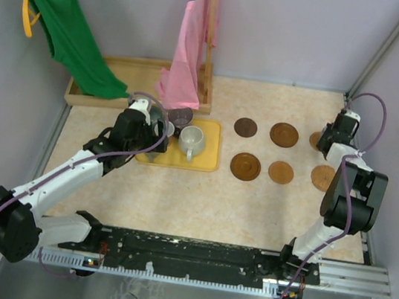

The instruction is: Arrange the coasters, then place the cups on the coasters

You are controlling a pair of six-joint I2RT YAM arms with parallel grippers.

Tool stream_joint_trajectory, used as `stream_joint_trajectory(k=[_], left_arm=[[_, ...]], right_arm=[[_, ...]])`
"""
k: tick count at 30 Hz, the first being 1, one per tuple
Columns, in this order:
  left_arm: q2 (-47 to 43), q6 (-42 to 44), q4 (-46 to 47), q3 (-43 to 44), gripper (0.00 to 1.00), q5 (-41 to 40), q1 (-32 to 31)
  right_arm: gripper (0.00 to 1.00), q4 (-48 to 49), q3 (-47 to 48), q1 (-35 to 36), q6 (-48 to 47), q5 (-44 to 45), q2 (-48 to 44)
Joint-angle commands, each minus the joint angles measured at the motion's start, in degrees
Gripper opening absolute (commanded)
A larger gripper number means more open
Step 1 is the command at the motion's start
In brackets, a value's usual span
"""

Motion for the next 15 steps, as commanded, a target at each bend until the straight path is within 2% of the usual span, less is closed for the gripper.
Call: stream_joint_trajectory(k=[1,15], left_arm=[[0.2,0.2,0.8,1.0,1.0,-0.5,-0.1],[-0.1,0.0,0.9,0.8,1.0,-0.4,0.1]], right_arm=[[0.0,5.2,0.6,0.3,-0.9,0.1,-1.1],[0.0,4.5,0.6,2.3,-2.2,2.5,0.7]])
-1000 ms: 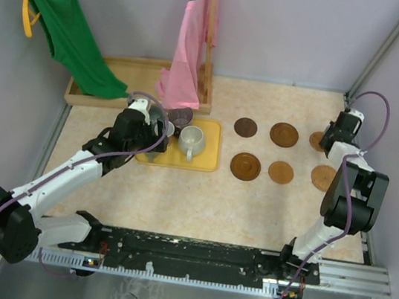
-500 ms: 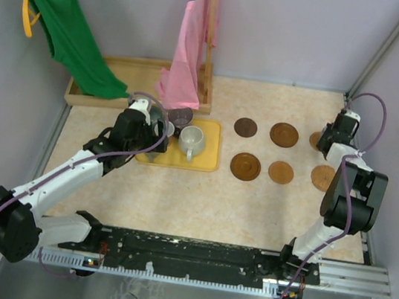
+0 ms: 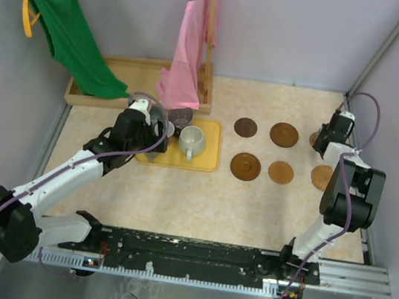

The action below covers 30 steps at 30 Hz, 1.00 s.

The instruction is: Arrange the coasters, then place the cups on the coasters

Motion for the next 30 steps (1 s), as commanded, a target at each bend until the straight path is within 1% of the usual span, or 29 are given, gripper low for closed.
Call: stream_joint_trajectory(k=[1,20,21,23,27,30], left_arm=[[-0.1,0.0,0.9,0.7,1.0,-0.5,0.1],[-0.6,-0.4,0.9,0.3,1.0,-0.3,0.2],[-0.7,-0.4,0.9,0.2,1.0,-0.2,0.3],[-0.6,-0.5,1.0,0.3,1.0,-0.3,0.3],[-0.5,-0.5,1.1,0.3,1.0,-0.1,0.3],[-0.5,-0.4,1.0,0.5,1.0,-0.1,0.3]], right_arm=[[0.0,4.2,0.6,0.8,-1.0,2.0,-0.1],[0.0,3.5,0.0,0.5,-1.3,2.8,0.7],[0.01,3.5,0.0,0.6,-1.3,2.9,0.7],[0.1,3.4,0.0,0.6,-1.2,3.3,0.7],[0.13,3.0,0.3,0.5,-1.0,3.2,1.0],[0.18,2.8,0.3,0.6,-0.8,3.1,1.3]])
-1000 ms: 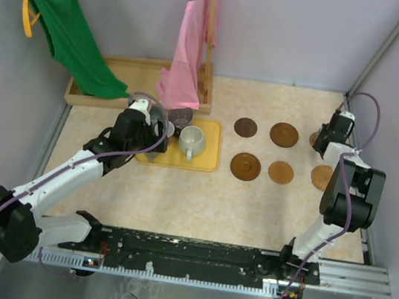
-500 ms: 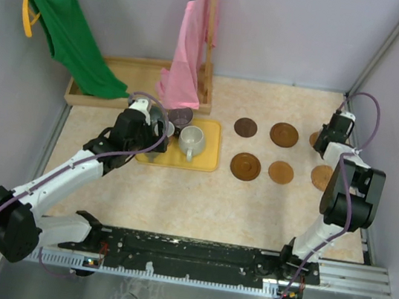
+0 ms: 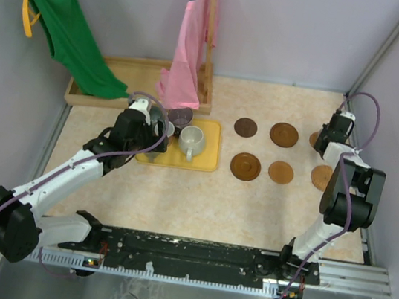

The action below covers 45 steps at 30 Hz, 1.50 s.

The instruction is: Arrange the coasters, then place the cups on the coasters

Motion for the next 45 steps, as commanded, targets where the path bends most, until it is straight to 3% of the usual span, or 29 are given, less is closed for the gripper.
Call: stream_joint_trajectory(k=[1,10,26,37,45], left_arm=[[-0.6,-0.3,1.0,0.5,1.0,-0.1,0.3],[-0.3,-0.2,1.3,0.7,1.0,0.0,0.3],[-0.9,-0.4,1.2,0.4,1.0,0.0,0.2],[-1.6,-0.7,1.3,0.3,1.0,0.4,0.3],[-1.9,0.1,1.3,0.7,1.0,0.0,0.3]], right_arm=[[0.19,2.7,0.3,0.3,-0.4,1.4,0.6],[0.28,2.5,0.0,0.2,-0.2,1.9,0.4],[0.29,2.1,-0.5,0.1,0.7,3.6,-1.3],[0.35,-0.9,0.3,1.2,3.3,3.2,-9.0],[0.35,-6.5,-0.3,7.6,7.5,7.4,-16.9]])
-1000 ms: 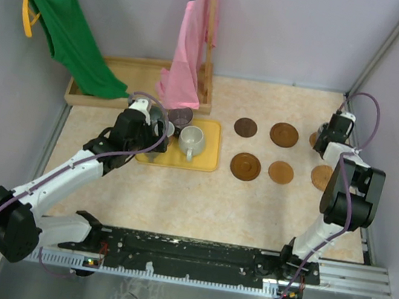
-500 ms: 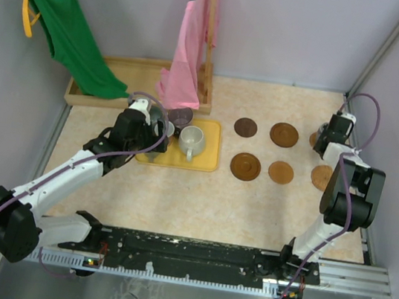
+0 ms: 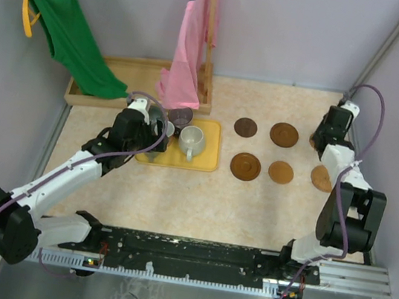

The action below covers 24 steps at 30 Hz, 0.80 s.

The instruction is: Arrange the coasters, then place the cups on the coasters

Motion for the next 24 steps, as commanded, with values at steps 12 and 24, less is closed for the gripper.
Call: stream_joint_trajectory(k=[12,24], left_arm=[[0.0,-0.2,0.3,2.1,1.0,-0.1,0.3],[-2.5,-1.3,-2.6,2.0,1.0,-3.8,0.5]], right_arm=[[0.35,-8.2,-0.1,24.1,10.1,-0.4,-12.6],[0.34,-7.4,7.6,49.2,18.8,-0.6,-1.2]])
